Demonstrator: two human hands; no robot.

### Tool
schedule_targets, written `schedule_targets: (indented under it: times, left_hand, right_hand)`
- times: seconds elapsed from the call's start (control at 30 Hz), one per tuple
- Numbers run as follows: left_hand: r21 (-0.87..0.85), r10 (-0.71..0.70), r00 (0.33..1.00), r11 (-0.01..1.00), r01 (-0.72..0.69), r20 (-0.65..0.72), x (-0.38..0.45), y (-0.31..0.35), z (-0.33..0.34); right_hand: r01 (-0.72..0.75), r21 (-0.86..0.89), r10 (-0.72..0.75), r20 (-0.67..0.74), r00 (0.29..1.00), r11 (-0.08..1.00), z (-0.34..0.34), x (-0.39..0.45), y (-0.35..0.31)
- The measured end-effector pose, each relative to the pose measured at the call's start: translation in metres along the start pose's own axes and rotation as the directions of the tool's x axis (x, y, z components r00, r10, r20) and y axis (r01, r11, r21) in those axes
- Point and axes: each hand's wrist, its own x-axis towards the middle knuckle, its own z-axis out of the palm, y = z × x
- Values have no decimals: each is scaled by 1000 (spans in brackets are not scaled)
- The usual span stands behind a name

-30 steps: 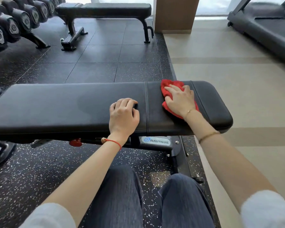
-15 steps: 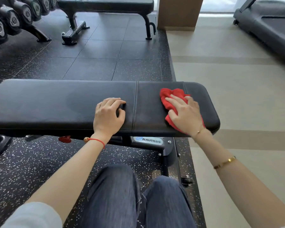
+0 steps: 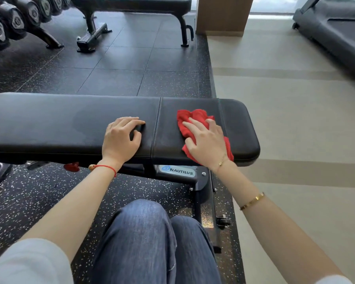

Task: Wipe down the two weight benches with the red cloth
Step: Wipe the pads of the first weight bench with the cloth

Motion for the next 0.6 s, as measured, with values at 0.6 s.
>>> schedule_targets:
  times: [0.6]
  left_hand:
    - [3, -3, 1000, 1000, 3, -20, 3, 0, 1]
  right_hand:
    - [-408, -38, 408, -13, 913, 912, -6, 92, 60]
